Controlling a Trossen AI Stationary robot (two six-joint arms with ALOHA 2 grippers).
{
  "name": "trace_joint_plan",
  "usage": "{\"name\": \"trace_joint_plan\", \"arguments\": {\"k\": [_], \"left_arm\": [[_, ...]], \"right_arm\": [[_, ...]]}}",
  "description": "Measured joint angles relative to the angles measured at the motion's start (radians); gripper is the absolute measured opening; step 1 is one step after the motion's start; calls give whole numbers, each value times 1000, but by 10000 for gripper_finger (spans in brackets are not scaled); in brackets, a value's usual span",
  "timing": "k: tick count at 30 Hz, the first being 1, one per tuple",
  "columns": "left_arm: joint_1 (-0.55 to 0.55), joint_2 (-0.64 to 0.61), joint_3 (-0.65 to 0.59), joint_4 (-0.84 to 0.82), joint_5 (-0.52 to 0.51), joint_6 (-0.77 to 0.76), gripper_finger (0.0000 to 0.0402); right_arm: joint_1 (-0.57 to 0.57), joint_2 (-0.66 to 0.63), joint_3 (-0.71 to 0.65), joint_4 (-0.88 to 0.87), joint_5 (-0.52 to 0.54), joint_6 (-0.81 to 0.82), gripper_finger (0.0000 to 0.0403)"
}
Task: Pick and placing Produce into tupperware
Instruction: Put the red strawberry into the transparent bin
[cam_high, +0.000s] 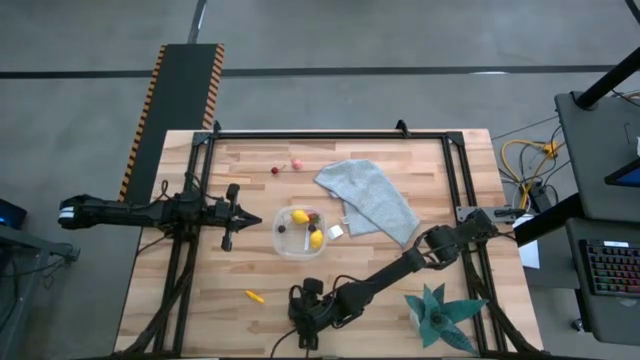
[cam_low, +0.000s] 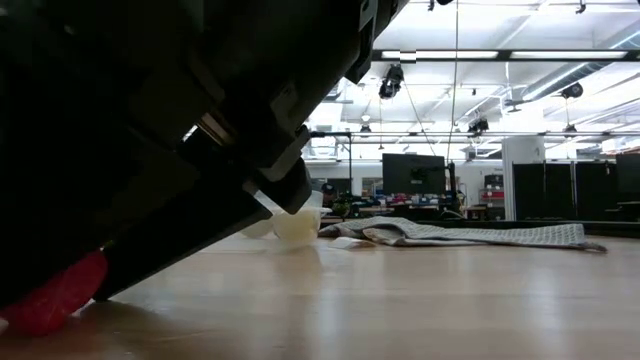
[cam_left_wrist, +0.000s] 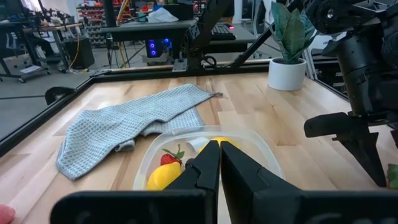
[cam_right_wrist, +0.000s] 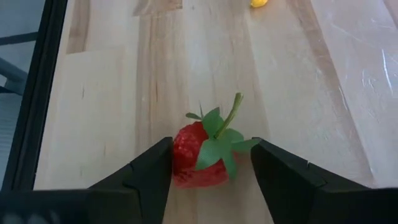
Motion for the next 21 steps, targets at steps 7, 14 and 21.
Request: {"name": "trace_joint_plan", "arguments": {"k": [7, 14, 21], "left_arm": [[0, 0, 0, 0, 0, 0, 0], [0, -1, 0, 0, 0, -2, 0], [0, 0, 0, 0, 8, -2, 0]], "right_arm": [[-1, -2, 0, -2, -1, 1, 131], [-3, -5, 35, -40, -1, -42, 116], [-14, -8, 149, -238, 95, -134, 116]]}}
